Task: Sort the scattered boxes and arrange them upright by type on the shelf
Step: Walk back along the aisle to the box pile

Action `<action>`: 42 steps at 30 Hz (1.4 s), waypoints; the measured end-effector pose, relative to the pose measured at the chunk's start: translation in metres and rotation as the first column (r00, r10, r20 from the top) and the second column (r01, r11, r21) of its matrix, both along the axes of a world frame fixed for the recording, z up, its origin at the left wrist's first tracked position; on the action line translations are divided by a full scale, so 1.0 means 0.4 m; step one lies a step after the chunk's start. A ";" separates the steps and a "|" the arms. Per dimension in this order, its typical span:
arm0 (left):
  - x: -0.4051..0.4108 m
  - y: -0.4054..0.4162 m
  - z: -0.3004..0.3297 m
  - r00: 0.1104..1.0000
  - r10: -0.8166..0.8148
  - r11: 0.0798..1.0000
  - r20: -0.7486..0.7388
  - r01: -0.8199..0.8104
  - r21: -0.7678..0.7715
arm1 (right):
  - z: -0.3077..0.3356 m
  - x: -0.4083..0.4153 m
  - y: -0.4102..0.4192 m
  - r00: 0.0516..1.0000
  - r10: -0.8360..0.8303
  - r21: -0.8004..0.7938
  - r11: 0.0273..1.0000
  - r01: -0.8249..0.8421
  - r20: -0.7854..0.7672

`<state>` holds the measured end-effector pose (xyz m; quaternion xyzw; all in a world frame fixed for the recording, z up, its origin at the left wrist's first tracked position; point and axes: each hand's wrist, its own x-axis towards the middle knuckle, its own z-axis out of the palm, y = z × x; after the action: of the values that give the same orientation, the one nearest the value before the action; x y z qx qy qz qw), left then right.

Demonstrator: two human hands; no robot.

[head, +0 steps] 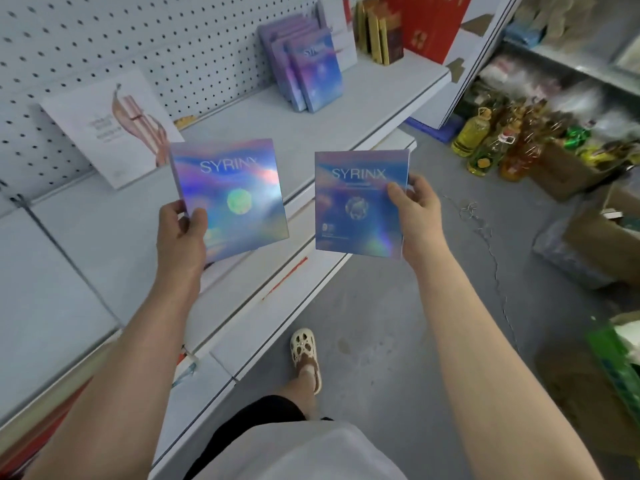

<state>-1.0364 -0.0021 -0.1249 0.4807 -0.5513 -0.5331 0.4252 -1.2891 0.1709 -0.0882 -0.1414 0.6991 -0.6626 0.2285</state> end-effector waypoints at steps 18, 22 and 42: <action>-0.509 -0.382 0.032 0.964 0.266 0.963 -0.008 -0.266 -0.043 | 0.018 -0.587 -0.553 0.943 0.323 0.033 0.947 -0.321 -0.078; -0.570 -0.403 0.023 0.932 0.363 0.931 -0.024 -0.363 -0.034 | -0.006 -0.678 -0.689 0.863 0.491 0.079 0.871 -0.485 -0.122; -0.815 -0.348 -0.007 0.755 0.655 0.755 0.010 -0.655 0.032 | -0.092 -0.924 -1.022 0.416 0.719 0.406 0.672 -0.619 -0.556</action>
<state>-1.3623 -0.1413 -0.1279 0.6496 -0.3390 -0.3604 0.5773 -1.6587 -0.2381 -0.1252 -0.6233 0.6585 -0.3651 0.2111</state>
